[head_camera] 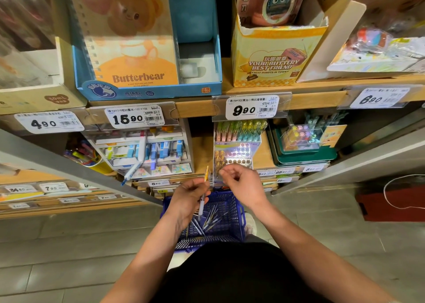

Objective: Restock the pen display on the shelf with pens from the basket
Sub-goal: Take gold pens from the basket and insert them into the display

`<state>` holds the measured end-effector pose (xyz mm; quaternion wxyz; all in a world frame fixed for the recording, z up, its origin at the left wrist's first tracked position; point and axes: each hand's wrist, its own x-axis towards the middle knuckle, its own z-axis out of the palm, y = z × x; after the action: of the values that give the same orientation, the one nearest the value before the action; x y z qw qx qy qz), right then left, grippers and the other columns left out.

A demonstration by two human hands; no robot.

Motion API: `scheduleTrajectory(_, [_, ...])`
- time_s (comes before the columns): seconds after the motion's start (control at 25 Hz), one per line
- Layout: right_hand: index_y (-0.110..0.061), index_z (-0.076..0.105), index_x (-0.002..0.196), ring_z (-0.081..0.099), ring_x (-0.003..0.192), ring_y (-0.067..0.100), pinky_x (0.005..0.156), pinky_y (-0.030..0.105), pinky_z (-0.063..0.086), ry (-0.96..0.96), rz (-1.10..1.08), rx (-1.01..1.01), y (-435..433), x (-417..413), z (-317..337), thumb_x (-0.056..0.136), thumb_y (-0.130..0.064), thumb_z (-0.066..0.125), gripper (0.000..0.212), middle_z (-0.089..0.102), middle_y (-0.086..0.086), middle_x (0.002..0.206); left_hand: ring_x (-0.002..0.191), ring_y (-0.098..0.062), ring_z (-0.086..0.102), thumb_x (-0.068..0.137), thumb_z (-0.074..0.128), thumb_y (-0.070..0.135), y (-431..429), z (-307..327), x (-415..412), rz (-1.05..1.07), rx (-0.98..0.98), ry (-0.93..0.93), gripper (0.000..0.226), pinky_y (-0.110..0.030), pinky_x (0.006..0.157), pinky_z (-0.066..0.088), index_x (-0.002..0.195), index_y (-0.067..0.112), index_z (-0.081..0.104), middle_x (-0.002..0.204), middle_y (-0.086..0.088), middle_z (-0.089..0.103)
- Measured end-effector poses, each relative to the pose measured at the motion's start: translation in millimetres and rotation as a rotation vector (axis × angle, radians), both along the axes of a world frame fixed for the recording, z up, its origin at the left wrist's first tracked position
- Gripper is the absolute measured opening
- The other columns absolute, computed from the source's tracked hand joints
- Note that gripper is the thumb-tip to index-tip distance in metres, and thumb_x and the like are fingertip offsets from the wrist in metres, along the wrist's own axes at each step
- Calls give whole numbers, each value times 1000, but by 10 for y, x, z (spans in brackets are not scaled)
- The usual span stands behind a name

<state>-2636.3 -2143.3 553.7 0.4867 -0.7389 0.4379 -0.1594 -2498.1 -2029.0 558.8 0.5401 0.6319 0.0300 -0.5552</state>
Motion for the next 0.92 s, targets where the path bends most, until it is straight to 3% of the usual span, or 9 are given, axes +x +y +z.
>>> scheduleTrajectory(0.12, [-35, 73, 103, 73, 85, 4, 85, 23, 56, 5, 81, 308, 38, -15, 49, 88, -37, 76, 15, 76, -13, 94, 85, -23, 66, 91, 71, 7, -22, 3, -64, -99, -45, -1, 11, -36, 83, 55, 102, 6, 71, 96, -15, 70])
scheduleTrajectory(0.24, [-20, 73, 107, 75, 89, 15, 88, 32, 60, -47, -6, 464, 13, -47, 40, 88, -23, 78, 19, 76, 0, 103, 89, -23, 67, 89, 74, 10, -46, 0, -98, -172, -57, -21, 14, -37, 84, 56, 102, 5, 72, 100, -18, 72])
scheduleTrajectory(0.36, [-9, 71, 108, 75, 88, 19, 86, 32, 61, -115, -44, 591, -24, -74, 53, 91, -15, 75, 19, 74, 9, 104, 90, -22, 71, 90, 74, 13, -72, -5, -110, -222, -50, -43, 19, -33, 83, 57, 108, 8, 72, 105, -15, 76])
scheduleTrajectory(0.52, [-10, 67, 105, 75, 83, 15, 87, 33, 61, -107, -161, 506, -206, -138, 104, 95, -19, 70, 14, 75, 6, 93, 96, -21, 74, 97, 67, 19, -99, -20, -118, -191, -20, -53, 17, -32, 83, 55, 114, 20, 66, 105, -8, 78])
scheduleTrajectory(0.72, [-22, 64, 92, 73, 80, 14, 81, 28, 58, -86, -303, 195, -332, -235, 97, 95, -21, 69, 7, 74, -2, 81, 96, -22, 73, 98, 65, 24, -30, -73, -25, -125, 16, -64, 20, -32, 84, 54, 117, 22, 63, 98, -3, 76])
scheduleTrajectory(0.92, [-33, 61, 91, 65, 79, -3, 69, 6, 47, -52, -266, 18, -256, -186, -22, 94, -29, 70, 11, 70, -11, 84, 92, -22, 73, 98, 65, 24, 13, -109, 19, -112, 15, -63, 21, -31, 79, 54, 118, 20, 62, 90, 1, 77])
